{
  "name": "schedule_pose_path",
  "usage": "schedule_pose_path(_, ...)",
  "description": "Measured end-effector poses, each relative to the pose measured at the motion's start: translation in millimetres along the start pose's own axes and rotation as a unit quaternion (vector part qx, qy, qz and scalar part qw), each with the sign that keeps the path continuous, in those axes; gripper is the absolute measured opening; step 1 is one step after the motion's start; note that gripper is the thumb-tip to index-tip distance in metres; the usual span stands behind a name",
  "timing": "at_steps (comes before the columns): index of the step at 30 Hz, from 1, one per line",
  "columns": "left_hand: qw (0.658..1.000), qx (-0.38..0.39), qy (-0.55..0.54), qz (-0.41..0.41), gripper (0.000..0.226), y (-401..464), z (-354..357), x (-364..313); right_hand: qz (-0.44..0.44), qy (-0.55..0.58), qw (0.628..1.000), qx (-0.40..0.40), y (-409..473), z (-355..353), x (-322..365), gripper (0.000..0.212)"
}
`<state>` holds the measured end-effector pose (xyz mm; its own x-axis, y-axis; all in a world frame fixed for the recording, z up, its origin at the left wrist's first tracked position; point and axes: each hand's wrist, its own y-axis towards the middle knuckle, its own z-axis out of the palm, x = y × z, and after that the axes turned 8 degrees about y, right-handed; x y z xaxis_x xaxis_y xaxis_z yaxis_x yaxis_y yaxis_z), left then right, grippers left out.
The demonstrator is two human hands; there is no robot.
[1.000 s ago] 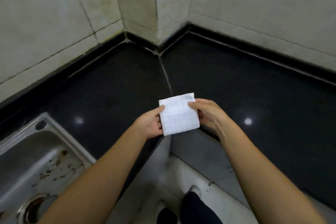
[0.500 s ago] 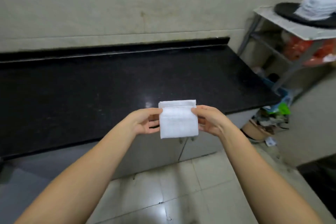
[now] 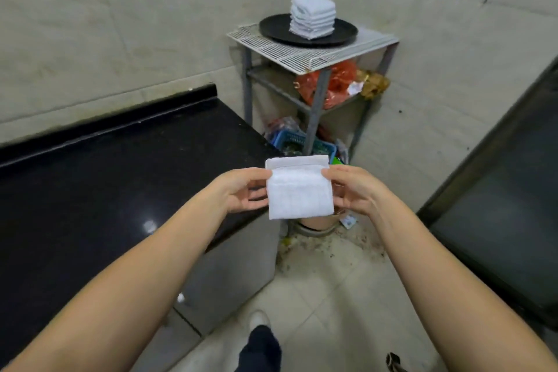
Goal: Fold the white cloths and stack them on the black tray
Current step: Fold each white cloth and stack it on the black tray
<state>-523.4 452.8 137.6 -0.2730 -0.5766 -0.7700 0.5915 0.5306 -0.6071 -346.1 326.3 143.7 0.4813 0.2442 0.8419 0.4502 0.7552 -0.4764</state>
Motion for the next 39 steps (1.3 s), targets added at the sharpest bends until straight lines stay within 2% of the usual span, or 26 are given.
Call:
schedule_pose_path(11, 0.989, 0.062, 0.053, 0.124, 0.011, 169, 74, -227, -0.125, -0.030, 0.992, -0.014, 177, -39, 215, 0.010)
schedule_pose_path(19, 0.970, -0.017, 0.072, 0.232, 0.014, 250, 105, -360, -0.233, -0.142, 0.962, 0.008, 297, -31, 356, 0.014)
schedule_pose_path(22, 0.964, -0.072, 0.045, 0.252, 0.015, 294, 113, -406, -0.232, -0.170, 0.957, 0.029, 365, -24, 410, 0.007)
schedule_pose_path(26, 0.954, -0.141, 0.028, 0.264, 0.018, 342, 117, -459, -0.218, -0.200, 0.950, 0.096, 441, -8, 468, 0.015)
schedule_pose_path(30, 0.942, -0.215, 0.003, 0.259, 0.018, 375, 110, -491, -0.200, -0.224, 0.943, 0.146, 494, 12, 495, 0.015)
schedule_pose_path(33, 0.938, -0.250, 0.006, 0.240, 0.021, 395, 104, -491, -0.197, -0.263, 0.929, 0.168, 524, 15, 494, 0.019)
schedule_pose_path(36, 0.931, -0.275, 0.034, 0.238, 0.025, 409, 103, -482, -0.192, -0.271, 0.925, 0.186, 542, 8, 486, 0.004)
schedule_pose_path(39, 0.918, -0.305, 0.050, 0.248, 0.024, 413, 103, -478, -0.186, -0.262, 0.926, 0.197, 545, 3, 484, 0.006)
